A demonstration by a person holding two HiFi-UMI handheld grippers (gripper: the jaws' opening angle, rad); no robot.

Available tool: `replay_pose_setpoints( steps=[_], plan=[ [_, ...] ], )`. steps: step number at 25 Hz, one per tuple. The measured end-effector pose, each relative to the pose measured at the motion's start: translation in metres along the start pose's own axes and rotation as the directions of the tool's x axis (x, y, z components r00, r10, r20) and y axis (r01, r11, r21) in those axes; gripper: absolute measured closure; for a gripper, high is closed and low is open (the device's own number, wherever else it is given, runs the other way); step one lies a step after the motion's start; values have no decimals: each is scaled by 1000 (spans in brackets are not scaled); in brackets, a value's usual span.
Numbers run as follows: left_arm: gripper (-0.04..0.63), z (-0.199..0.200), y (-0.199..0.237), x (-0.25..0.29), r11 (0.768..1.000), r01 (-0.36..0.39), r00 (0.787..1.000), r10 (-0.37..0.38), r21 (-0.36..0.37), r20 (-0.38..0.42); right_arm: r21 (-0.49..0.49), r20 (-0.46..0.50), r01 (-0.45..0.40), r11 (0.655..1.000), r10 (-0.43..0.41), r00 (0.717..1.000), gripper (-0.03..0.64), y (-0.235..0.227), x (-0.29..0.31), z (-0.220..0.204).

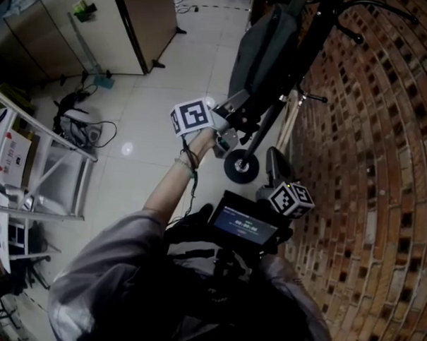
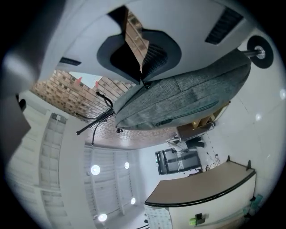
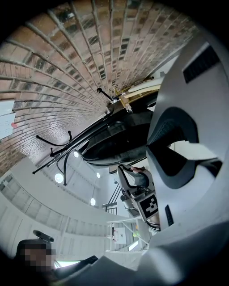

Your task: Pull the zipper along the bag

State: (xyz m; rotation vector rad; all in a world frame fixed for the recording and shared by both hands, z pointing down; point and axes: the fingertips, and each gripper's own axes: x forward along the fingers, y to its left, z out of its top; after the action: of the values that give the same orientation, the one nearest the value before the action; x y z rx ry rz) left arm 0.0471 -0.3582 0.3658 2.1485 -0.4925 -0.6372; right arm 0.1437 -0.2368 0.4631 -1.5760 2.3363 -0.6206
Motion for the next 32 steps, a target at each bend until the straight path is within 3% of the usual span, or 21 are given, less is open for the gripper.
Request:
replay_pose_setpoints(
  steps=[3, 8, 10, 14, 16, 23, 32],
  plan=[
    [578, 0, 9, 3, 997, -69, 998, 69, 29, -10, -1, 7, 0, 1000, 0, 1000, 612, 0, 0, 1],
    [584, 1, 11, -1, 998, -69, 997, 69, 0, 28, -7, 8, 4, 1000, -4, 1000, 612, 0, -2, 1],
    [584, 3, 8, 0, 999, -51, 998, 51, 0, 41, -6, 8, 9, 1000, -9, 1000, 612, -1, -2, 1],
    [584, 5, 1, -2, 994, -6, 997, 15, -111, 79, -6, 4, 9, 1000, -8, 1000, 612, -2, -2, 0],
    [584, 9, -5, -3, 992, 28, 996, -17, -125, 89, -7, 3, 4, 1000, -4, 1000, 612, -1, -2, 0],
    [584, 27, -11, -5, 995, 12, 995, -2, -101, 96, -6, -8, -9, 1000, 9, 1000, 612, 5, 3, -5],
    [583, 33, -17, 3, 998, -43, 999, 44, -36, 25, -14, -3, -6, 1000, 6, 1000, 612, 8, 2, -8]
  ],
)
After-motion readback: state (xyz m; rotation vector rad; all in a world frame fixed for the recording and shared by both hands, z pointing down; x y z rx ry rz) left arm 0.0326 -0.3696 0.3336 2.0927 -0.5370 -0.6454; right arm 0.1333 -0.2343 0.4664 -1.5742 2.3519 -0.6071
